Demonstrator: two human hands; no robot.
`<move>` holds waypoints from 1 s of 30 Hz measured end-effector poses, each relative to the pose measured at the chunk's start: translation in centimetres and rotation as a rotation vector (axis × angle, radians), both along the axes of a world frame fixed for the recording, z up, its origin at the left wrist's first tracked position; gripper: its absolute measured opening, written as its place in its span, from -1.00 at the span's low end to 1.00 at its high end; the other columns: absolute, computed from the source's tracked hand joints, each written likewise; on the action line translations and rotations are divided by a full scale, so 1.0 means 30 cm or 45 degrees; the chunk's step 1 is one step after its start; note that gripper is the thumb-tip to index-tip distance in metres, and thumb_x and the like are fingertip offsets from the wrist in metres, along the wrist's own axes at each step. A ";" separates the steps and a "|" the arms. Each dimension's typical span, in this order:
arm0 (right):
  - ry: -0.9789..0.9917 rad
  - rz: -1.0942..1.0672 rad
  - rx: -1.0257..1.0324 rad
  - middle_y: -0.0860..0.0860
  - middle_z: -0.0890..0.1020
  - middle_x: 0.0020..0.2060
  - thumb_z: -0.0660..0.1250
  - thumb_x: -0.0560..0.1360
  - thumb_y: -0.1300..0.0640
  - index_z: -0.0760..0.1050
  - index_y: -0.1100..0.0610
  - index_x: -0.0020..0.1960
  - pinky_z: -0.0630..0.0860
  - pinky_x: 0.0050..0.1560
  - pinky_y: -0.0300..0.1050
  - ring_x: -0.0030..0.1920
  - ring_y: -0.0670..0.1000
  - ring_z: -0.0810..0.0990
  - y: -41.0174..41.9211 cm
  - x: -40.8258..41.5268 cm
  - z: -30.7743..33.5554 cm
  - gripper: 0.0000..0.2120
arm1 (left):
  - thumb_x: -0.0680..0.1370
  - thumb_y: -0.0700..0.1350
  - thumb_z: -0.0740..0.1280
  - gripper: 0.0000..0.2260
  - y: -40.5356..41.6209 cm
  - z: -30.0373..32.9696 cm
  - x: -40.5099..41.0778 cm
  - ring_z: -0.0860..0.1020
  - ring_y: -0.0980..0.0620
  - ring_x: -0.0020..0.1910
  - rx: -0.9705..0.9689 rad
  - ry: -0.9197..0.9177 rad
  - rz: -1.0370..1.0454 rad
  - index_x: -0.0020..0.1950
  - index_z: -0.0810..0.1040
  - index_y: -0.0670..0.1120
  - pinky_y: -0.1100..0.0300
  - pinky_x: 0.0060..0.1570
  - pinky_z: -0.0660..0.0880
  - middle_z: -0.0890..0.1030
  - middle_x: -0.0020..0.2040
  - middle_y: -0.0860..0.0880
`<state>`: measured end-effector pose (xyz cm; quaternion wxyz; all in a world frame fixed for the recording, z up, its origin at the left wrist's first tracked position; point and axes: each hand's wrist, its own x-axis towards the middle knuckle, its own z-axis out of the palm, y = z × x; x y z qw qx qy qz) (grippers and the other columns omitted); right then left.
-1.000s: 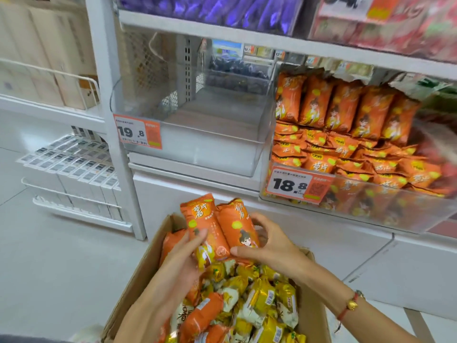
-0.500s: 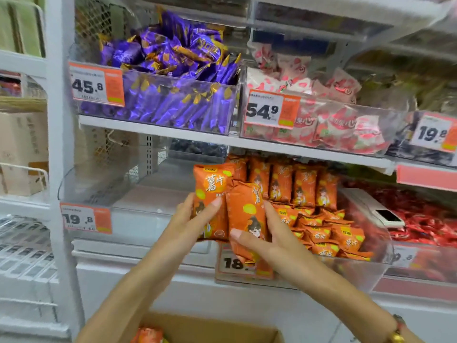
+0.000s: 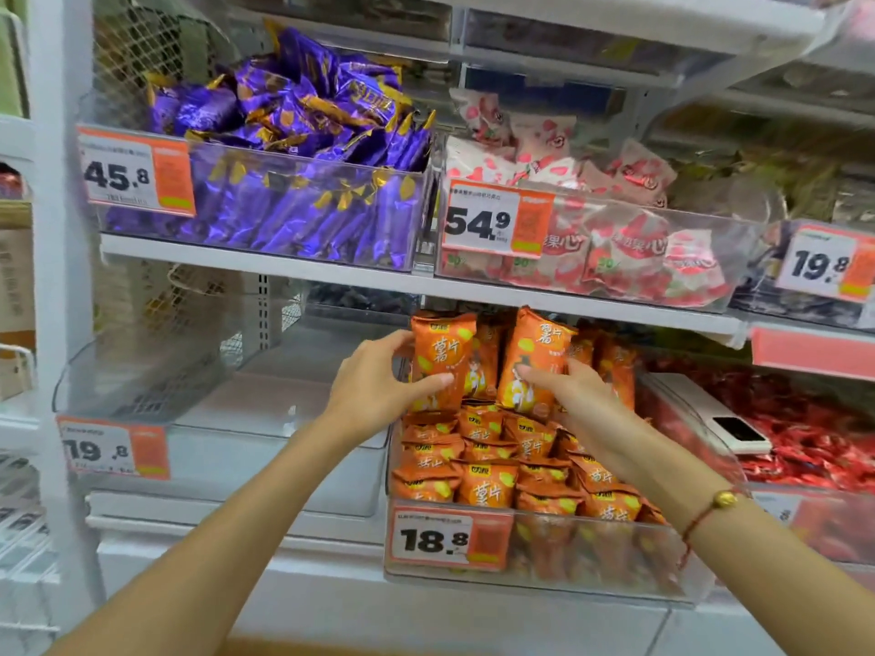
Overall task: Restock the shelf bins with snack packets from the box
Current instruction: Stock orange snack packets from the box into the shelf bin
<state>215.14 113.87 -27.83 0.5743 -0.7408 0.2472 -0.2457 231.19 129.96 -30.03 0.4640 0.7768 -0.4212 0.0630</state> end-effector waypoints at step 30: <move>0.365 -0.045 -0.864 0.03 0.60 0.12 0.40 0.49 -0.03 0.33 0.13 0.34 0.54 0.04 -0.06 0.05 0.04 0.60 0.004 0.162 -0.059 -0.49 | 0.43 0.19 0.43 -0.21 -0.073 0.014 0.088 0.28 -0.16 0.40 0.291 -0.055 0.141 0.55 0.16 0.00 -0.11 0.32 0.33 0.39 0.40 -0.11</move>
